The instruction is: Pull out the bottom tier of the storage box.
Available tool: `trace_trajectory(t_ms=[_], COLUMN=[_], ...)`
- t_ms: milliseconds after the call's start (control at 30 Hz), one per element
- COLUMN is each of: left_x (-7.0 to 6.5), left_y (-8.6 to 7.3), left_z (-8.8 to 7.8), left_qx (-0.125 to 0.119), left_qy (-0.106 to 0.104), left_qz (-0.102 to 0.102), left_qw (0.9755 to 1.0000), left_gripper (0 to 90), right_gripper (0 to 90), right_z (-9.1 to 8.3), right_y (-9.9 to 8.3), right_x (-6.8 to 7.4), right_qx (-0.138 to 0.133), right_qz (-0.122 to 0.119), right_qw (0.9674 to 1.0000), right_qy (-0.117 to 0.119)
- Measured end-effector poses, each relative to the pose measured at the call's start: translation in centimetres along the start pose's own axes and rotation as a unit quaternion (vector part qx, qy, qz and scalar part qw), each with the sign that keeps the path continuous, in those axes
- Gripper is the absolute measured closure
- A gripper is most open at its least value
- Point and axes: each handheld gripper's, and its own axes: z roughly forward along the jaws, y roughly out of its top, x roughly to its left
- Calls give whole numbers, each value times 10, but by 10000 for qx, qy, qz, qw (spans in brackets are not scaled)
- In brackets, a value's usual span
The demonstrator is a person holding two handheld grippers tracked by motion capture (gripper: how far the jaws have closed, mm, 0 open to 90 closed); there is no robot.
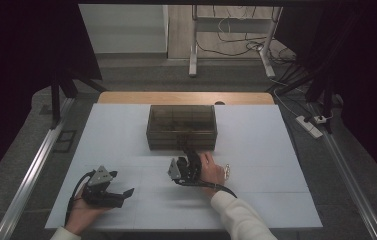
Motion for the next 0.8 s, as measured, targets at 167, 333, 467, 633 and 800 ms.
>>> trace_trajectory(t_ms=[167,333,467,633,800], left_x=[0,0,0,0,0], left_y=[0,0,0,0,0], left_z=[0,0,0,0,0], left_qx=[0,0,-5,1,2], left_qy=[4,10,10,14,15], left_qz=[3,5,7,13,16], left_qw=[10000,10000,10000,10000,10000], left_gripper=[98,99,99,99,99], right_gripper=[577,603,619,634,649], right_z=[3,7,8,10,13], right_y=[-1,-3,-3,-2,-2], right_x=[0,1,0,-1,-1], right_qx=[88,29,126,146,140], right_qz=[-32,31,-32,-38,-56], right_qw=[9999,10000,9998,9997,9997], right_qy=[82,87,149,175,186])
